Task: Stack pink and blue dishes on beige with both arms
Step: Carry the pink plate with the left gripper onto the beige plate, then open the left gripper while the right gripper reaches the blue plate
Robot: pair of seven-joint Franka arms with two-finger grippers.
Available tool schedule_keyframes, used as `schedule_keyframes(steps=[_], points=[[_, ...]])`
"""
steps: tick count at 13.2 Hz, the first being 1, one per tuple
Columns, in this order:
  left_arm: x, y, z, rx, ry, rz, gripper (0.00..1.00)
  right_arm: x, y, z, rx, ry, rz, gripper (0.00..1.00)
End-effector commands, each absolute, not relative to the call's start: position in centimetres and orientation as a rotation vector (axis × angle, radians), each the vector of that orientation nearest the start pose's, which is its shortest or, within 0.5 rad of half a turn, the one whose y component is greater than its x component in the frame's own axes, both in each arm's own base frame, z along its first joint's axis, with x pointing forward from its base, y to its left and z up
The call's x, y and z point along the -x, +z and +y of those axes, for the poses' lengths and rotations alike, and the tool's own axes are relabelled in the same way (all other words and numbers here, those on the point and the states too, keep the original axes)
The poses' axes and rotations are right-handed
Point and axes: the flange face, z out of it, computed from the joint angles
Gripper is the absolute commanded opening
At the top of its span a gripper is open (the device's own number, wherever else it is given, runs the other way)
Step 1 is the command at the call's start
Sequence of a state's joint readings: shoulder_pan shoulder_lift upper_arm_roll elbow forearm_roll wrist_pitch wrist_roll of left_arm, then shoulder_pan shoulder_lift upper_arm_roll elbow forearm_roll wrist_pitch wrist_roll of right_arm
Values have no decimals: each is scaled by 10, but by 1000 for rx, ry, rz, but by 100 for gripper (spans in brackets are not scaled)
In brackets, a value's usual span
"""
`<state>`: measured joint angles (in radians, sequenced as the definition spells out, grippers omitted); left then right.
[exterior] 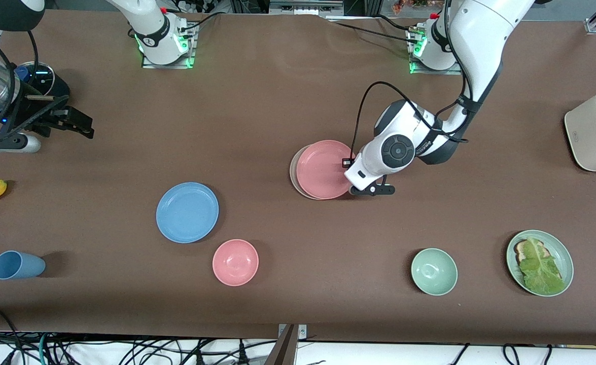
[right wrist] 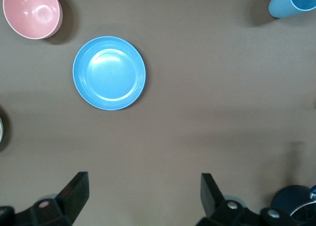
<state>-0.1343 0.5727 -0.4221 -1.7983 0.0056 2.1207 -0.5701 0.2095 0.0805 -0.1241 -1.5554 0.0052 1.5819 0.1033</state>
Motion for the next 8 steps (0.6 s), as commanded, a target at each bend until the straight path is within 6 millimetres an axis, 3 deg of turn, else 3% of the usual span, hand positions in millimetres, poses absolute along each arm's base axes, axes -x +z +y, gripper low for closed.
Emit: schedule_keyframes(steps=[1, 3, 5, 6, 7, 8], points=[[-548, 242, -323, 3171, 431, -73, 0, -575, 594, 53, 3134, 68, 37, 100], [-551, 244, -326, 3172, 424, -137, 0, -580, 589, 53, 3137, 58, 37, 100], [-558, 245, -335, 3184, 412, -151, 0, -597, 564, 56, 3154, 103, 12, 100], [-556, 243, -339, 3185, 417, -143, 22, -607, 536, 59, 3163, 171, 7, 100], [-558, 243, -334, 3184, 417, -141, 97, -615, 514, 61, 3166, 241, 7, 100], [-559, 246, -334, 3183, 415, -152, 100, -618, 499, 62, 3164, 275, 17, 100]])
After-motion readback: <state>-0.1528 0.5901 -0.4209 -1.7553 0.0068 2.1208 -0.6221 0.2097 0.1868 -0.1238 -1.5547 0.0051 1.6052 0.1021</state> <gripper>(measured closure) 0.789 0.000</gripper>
